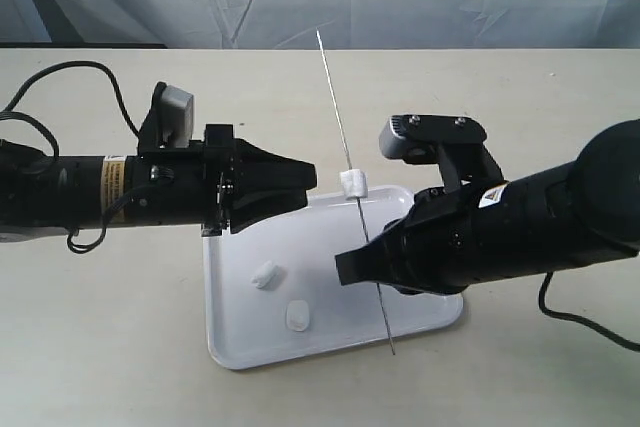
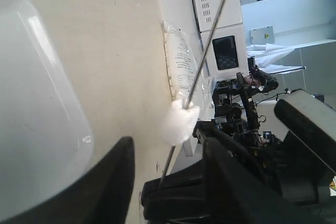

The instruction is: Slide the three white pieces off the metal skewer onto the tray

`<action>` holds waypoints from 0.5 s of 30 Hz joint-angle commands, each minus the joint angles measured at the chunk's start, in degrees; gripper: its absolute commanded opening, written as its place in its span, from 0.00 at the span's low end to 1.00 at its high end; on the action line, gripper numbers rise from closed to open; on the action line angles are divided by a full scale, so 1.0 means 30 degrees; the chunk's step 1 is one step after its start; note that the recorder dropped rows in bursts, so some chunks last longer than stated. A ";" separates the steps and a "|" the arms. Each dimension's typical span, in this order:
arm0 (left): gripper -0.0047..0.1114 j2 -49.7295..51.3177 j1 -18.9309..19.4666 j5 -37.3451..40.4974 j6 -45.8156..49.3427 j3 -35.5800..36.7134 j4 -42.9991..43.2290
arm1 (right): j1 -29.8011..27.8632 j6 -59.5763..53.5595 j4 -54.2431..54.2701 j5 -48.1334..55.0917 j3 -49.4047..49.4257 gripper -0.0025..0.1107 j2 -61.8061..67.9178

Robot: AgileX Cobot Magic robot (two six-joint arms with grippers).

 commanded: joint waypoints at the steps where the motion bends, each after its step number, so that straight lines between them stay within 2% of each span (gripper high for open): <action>1: 0.39 -0.0195 -0.0096 -0.0230 0.0541 -0.0035 -0.0258 | -0.0063 -0.0086 0.0053 0.0651 -0.0385 0.02 0.0145; 15: 0.39 -0.0195 -0.0096 -0.0230 0.0541 -0.0035 0.0722 | -0.0063 -0.3003 0.3342 0.1519 -0.0385 0.02 0.0310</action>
